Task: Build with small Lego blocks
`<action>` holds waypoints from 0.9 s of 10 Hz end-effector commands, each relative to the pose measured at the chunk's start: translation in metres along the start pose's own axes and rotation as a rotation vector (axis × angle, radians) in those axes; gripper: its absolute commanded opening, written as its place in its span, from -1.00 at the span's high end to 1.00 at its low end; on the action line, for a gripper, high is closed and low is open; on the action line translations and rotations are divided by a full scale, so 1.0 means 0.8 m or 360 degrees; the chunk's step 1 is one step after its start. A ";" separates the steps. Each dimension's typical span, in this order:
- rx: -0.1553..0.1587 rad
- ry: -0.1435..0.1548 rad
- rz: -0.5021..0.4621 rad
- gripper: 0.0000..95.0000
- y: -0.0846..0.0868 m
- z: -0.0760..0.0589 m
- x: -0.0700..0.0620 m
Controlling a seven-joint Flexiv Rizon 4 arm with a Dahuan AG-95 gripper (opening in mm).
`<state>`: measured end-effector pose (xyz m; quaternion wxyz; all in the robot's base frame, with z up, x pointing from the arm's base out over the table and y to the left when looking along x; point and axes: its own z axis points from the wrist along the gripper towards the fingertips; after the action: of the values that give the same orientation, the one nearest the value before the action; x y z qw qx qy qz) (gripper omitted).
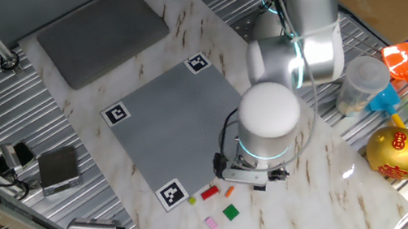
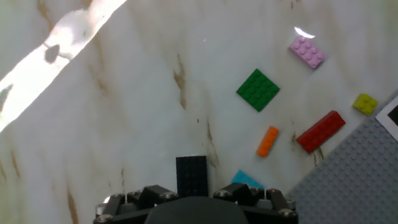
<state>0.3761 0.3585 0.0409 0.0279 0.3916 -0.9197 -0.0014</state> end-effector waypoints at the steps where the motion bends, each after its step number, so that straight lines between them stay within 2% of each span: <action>1: 0.0003 -0.0015 -0.0058 -0.60 -0.003 -0.001 0.003; 2: 0.0005 -0.0015 -0.0075 -1.00 -0.003 -0.001 0.003; 9: 0.0001 -0.0007 -0.0202 -1.00 -0.003 -0.002 0.006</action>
<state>0.3737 0.3516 0.0434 0.0247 0.4504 -0.8925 -0.0038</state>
